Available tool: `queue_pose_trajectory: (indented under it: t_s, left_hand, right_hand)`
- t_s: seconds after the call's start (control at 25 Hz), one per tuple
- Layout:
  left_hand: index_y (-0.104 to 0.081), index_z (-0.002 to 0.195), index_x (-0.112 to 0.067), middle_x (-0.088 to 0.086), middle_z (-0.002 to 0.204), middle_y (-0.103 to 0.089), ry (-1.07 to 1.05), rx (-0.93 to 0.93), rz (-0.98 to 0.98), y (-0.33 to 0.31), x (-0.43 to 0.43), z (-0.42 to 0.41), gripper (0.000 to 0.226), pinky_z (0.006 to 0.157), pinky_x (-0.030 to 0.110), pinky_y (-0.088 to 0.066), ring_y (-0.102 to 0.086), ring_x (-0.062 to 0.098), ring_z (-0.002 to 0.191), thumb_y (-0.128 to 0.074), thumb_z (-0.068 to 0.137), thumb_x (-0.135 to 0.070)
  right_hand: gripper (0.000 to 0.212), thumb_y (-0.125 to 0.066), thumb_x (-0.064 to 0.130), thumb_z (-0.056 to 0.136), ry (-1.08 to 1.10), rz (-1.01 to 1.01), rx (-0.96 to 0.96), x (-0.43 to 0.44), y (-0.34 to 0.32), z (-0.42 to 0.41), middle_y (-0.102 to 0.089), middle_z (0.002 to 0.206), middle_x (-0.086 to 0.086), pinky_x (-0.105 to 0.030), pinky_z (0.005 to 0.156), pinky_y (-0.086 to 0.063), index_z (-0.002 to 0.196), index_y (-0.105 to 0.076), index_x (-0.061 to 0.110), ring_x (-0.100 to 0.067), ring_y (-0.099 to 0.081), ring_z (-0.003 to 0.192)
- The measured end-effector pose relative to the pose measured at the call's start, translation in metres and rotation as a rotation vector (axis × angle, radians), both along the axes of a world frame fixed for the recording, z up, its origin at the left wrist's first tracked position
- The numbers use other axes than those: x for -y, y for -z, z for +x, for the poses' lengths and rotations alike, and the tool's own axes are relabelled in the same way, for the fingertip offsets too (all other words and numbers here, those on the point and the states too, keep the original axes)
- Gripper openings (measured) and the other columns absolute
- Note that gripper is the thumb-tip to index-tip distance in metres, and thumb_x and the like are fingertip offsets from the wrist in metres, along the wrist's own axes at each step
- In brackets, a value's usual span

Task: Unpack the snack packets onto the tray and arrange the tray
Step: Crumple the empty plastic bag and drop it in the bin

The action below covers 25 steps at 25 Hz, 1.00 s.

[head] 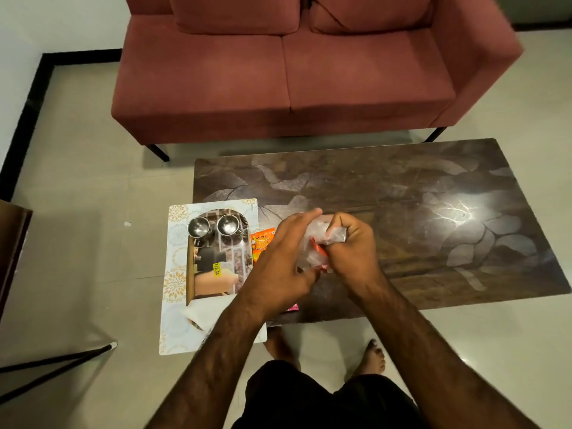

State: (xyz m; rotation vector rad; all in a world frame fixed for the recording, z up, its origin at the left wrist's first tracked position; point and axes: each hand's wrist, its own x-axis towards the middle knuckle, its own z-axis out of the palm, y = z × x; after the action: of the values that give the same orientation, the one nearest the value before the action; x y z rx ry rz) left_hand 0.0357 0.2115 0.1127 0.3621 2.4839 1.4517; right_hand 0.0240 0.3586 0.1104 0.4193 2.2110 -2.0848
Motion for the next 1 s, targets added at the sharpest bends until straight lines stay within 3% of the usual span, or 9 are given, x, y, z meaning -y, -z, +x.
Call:
queue_pose_trajectory:
  t_s: [0.2, 0.32, 0.4, 0.52, 0.6, 0.72, 0.84, 0.92, 1.0]
  left_hand:
    - [-0.059, 0.132, -0.03, -0.01, 0.124, -0.068, -0.093, -0.086, -0.041, 0.004, -0.049, 0.0, 0.041, 0.092, 0.038, -0.054, -0.064, 0.009, 0.112, -0.066, 0.092, -0.023]
    - [-0.065, 0.121, -0.027, -0.005, 0.11, -0.073, -0.17, -0.038, 0.049, 0.001, -0.094, 0.004, 0.034, 0.082, 0.047, -0.058, -0.07, 0.019, 0.1, -0.06, 0.092, -0.01]
    - [-0.068, 0.112, -0.027, -0.002, 0.101, -0.074, -0.217, 0.032, 0.138, -0.003, -0.129, 0.009, 0.039, 0.072, 0.054, -0.06, -0.072, 0.027, 0.089, -0.054, 0.089, 0.0]
    - [-0.068, 0.101, -0.027, 0.007, 0.083, -0.072, -0.267, 0.111, 0.253, -0.009, -0.191, 0.024, 0.044, 0.052, 0.052, -0.06, -0.07, 0.034, 0.064, -0.045, 0.088, 0.009]
    - [-0.066, 0.105, -0.03, 0.011, 0.081, -0.071, -0.242, 0.177, 0.299, -0.011, -0.222, 0.032, 0.041, 0.047, 0.044, -0.058, -0.068, 0.028, 0.052, -0.044, 0.095, 0.003]
    - [-0.058, 0.122, -0.039, 0.011, 0.094, -0.071, -0.131, 0.32, 0.332, -0.02, -0.276, 0.046, 0.042, 0.055, 0.041, -0.06, -0.071, 0.021, 0.061, -0.05, 0.097, -0.005]
    - [-0.053, 0.131, -0.042, 0.006, 0.097, -0.073, -0.002, 0.454, 0.43, -0.032, -0.317, 0.056, 0.054, 0.066, 0.04, -0.062, -0.071, 0.02, 0.071, -0.06, 0.087, -0.011]
    - [-0.052, 0.133, -0.041, 0.009, 0.102, -0.073, 0.043, 0.466, 0.428, -0.037, -0.342, 0.056, 0.046, 0.072, 0.047, -0.062, -0.07, 0.031, 0.076, -0.063, 0.09, -0.026]
    - [-0.051, 0.131, -0.037, 0.01, 0.114, -0.072, 0.043, 0.461, 0.423, -0.039, -0.356, 0.052, 0.035, 0.072, 0.049, -0.064, -0.073, 0.036, 0.092, -0.06, 0.097, -0.041]
  right_hand:
    - [0.017, -0.07, 0.003, 0.081, -0.088, -0.245, 0.159, -0.059, -0.011, 0.017, -0.074, 0.084, -0.004, -0.037, 0.064, -0.061, 0.09, -0.066, 0.017, -0.02, -0.071, 0.075]
    - [0.056, -0.064, 0.001, 0.078, -0.113, -0.431, 0.164, -0.107, -0.01, 0.035, -0.071, 0.127, -0.005, -0.042, 0.077, -0.063, 0.129, -0.065, 0.024, -0.022, -0.071, 0.099]
    - [0.058, -0.064, -0.008, 0.09, -0.149, -0.439, 0.14, -0.141, -0.01, 0.045, -0.07, 0.134, -0.007, -0.046, 0.079, -0.065, 0.136, -0.065, 0.027, -0.026, -0.073, 0.102]
    - [0.04, -0.072, -0.003, 0.095, -0.132, -0.253, 0.07, -0.2, -0.009, 0.064, -0.077, 0.118, -0.009, -0.04, 0.071, -0.066, 0.129, -0.069, 0.017, -0.024, -0.078, 0.091]
    - [0.03, -0.08, 0.001, 0.089, -0.049, -0.13, 0.008, -0.225, -0.012, 0.071, -0.08, 0.104, -0.006, -0.037, 0.066, -0.066, 0.115, -0.073, 0.013, -0.018, -0.079, 0.082]
    - [0.018, -0.086, 0.006, 0.086, 0.107, 0.047, -0.043, -0.27, -0.015, 0.083, -0.079, 0.089, 0.003, -0.041, 0.063, -0.067, 0.095, -0.074, 0.015, -0.014, -0.078, 0.077]
    - [0.012, -0.083, 0.005, 0.087, 0.209, 0.187, -0.089, -0.307, -0.013, 0.091, -0.079, 0.093, -0.002, -0.053, 0.075, -0.064, 0.091, -0.075, 0.014, -0.027, -0.077, 0.085]
    - [0.016, -0.079, 0.007, 0.086, 0.201, 0.29, -0.139, -0.325, -0.015, 0.098, -0.078, 0.105, 0.007, -0.045, 0.085, -0.064, 0.096, -0.079, 0.019, -0.015, -0.076, 0.097]
    - [0.03, -0.068, 0.022, 0.083, 0.111, 0.407, -0.158, -0.336, -0.022, 0.101, -0.07, 0.116, 0.028, -0.025, 0.095, -0.061, 0.11, -0.078, 0.031, 0.008, -0.068, 0.108]
